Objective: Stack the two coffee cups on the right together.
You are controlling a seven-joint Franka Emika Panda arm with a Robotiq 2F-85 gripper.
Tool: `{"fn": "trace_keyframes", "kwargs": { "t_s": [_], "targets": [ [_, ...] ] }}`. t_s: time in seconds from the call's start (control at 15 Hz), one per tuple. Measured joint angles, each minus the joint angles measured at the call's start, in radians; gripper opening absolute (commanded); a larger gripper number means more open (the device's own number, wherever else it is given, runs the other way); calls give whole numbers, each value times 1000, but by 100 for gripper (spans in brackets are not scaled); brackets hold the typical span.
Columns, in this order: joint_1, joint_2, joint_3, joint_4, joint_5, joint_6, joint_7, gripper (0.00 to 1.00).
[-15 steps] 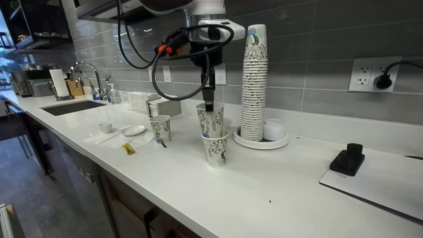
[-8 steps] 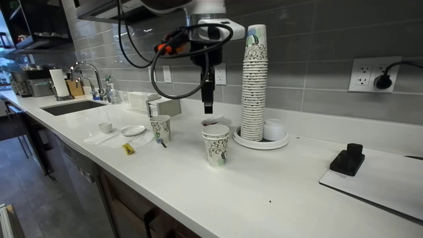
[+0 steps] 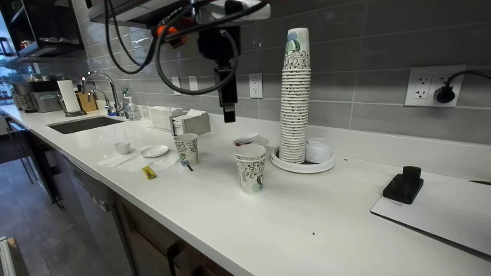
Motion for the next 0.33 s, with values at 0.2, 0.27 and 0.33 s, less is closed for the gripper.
{"fn": "trace_keyframes", "kwargs": {
  "t_s": [0.2, 0.27, 0.33],
  "targets": [
    [-15, -152, -19, -133, -31, -1, -149, 100],
    [-20, -205, -26, -180, -31, -1, -194, 100],
    [-26, -259, -34, -226, -32, 0, -231, 100]
  ]
}}
